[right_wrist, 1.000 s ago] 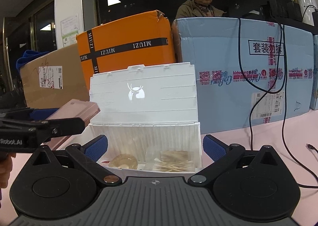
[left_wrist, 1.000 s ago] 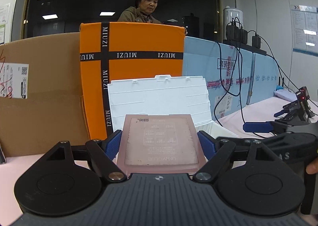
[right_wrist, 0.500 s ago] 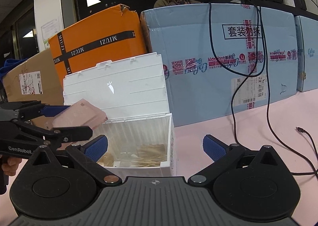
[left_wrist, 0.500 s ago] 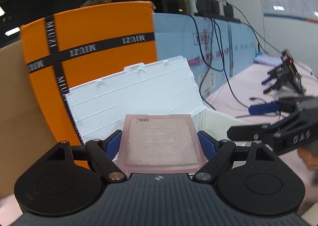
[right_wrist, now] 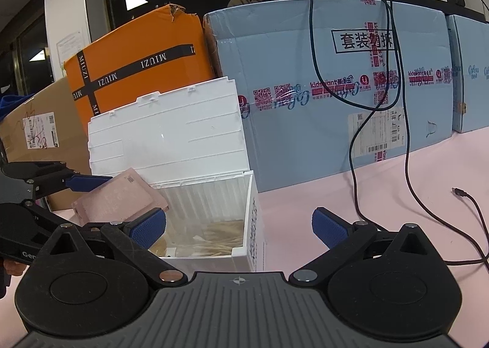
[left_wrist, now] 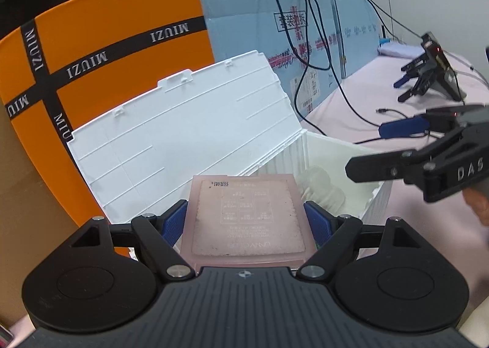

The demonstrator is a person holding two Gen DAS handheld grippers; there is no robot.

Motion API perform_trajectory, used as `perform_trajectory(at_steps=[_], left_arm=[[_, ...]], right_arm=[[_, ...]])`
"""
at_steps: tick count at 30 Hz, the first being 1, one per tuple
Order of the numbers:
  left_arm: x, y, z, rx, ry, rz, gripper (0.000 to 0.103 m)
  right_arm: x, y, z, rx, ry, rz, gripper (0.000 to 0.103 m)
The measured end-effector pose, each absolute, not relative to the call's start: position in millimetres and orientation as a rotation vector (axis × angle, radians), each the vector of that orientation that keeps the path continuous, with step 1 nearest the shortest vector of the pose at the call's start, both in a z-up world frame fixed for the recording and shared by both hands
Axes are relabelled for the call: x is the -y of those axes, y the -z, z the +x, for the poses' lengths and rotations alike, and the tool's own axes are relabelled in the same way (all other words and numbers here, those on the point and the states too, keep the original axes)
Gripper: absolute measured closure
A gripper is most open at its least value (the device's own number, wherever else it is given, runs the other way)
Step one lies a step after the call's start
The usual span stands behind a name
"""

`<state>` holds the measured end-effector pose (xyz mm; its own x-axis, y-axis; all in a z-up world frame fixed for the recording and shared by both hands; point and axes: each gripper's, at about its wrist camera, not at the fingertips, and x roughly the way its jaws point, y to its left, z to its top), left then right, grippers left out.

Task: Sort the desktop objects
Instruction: 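Lift the pink case with the left tool and carry it to the white box, then lower the pink case into the white box and open the left tool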

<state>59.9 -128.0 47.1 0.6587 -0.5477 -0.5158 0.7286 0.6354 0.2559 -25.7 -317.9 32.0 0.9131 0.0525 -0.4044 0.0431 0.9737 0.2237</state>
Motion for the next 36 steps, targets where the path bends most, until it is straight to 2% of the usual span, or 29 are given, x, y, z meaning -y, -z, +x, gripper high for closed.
perform_trajectory(at_steps=[18, 30, 35, 36], left_arm=[[132, -48, 69, -0.477, 0.811, 0.510, 0.025], [123, -56, 65, -0.422, 0.801, 0.434, 0.024], [105, -66, 57, -0.371, 0.801, 0.349, 0.026], [100, -69, 56, -0.361, 0.791, 0.328, 0.029]], right_arm=[[324, -29, -23, -0.438, 0.007, 0.250, 0.000], [325, -26, -22, -0.450, 0.005, 0.258, 0.000], [326, -27, -23, -0.445, 0.005, 0.263, 0.000], [326, -27, -23, -0.445, 0.005, 0.263, 0.000]])
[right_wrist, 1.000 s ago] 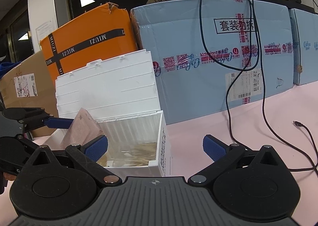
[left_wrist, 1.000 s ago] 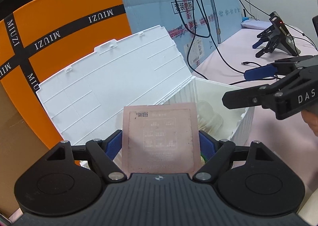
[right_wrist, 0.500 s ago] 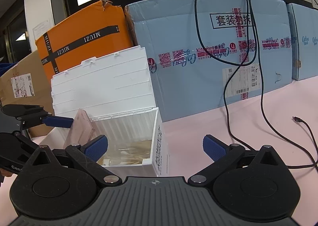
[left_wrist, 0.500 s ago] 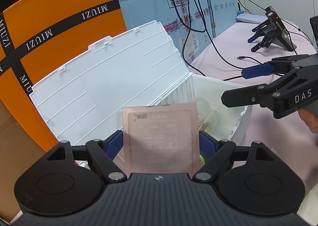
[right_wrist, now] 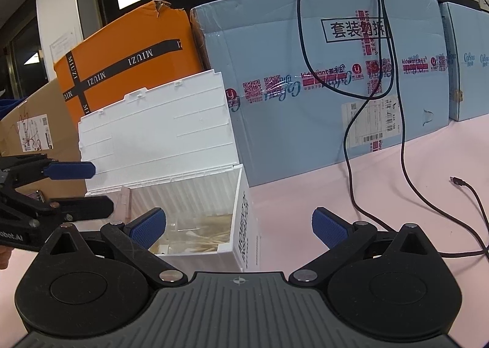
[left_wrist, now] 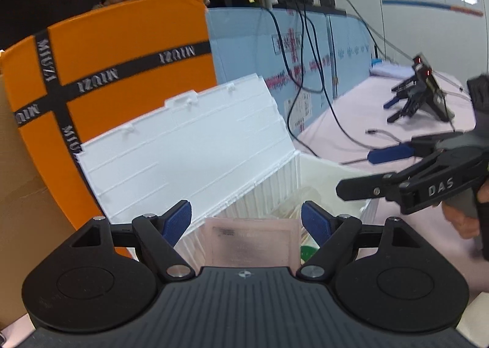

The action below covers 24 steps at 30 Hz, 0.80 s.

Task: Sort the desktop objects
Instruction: 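Lower the pink case into the white box and open the left tool, then withdraw the left tool from the box toward the white cloth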

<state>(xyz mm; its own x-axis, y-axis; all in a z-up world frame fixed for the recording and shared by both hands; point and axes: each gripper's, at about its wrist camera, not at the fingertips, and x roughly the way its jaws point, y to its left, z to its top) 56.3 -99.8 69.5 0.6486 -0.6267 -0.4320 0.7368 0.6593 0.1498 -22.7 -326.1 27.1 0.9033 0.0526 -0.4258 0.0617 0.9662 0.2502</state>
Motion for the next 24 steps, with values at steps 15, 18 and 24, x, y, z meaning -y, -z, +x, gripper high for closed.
perform_trajectory(at_steps=[15, 18, 24], left_arm=[[121, -56, 81, -0.532, 0.788, 0.329, 0.063], [128, -54, 80, -0.547, 0.798, 0.344, 0.064], [145, -54, 76, -0.546, 0.770, 0.429, 0.063]], right_arm=[[325, -27, -23, -0.448, 0.000, 0.262, 0.000], [326, -26, -22, -0.451, 0.000, 0.267, 0.000], [327, -25, -22, -0.456, -0.002, 0.272, 0.000]])
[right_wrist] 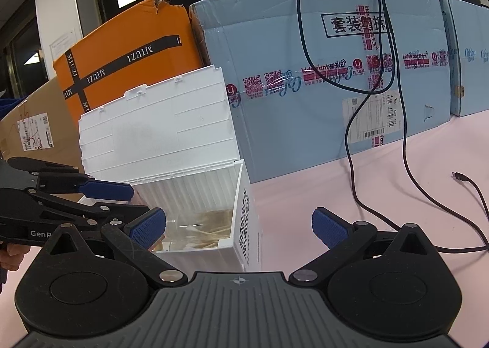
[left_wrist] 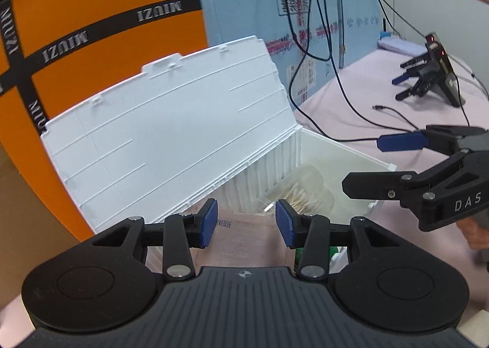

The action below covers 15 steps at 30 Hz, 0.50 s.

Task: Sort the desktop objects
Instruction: 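Withdraw the left tool from the box toward the white cloth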

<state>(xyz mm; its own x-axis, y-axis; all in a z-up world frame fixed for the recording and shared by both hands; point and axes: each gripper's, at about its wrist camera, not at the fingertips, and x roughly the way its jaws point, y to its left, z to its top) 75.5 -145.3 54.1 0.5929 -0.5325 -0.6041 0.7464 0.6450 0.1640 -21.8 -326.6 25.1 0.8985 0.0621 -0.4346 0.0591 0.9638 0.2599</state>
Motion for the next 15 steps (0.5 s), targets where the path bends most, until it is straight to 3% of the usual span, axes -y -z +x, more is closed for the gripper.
perform_trajectory(at_steps=[8, 11, 15], left_arm=[[141, -51, 72, -0.573, 0.764, 0.439, 0.061], [141, -50, 70, -0.567, 0.763, 0.424, 0.056], [136, -49, 62, -0.543, 0.748, 0.396, 0.039]], right_arm=[[327, -24, -22, -0.461, -0.004, 0.281, 0.000], [326, -23, -25, -0.461, -0.012, 0.275, 0.000], [326, -22, -27, -0.460, -0.017, 0.279, 0.000]])
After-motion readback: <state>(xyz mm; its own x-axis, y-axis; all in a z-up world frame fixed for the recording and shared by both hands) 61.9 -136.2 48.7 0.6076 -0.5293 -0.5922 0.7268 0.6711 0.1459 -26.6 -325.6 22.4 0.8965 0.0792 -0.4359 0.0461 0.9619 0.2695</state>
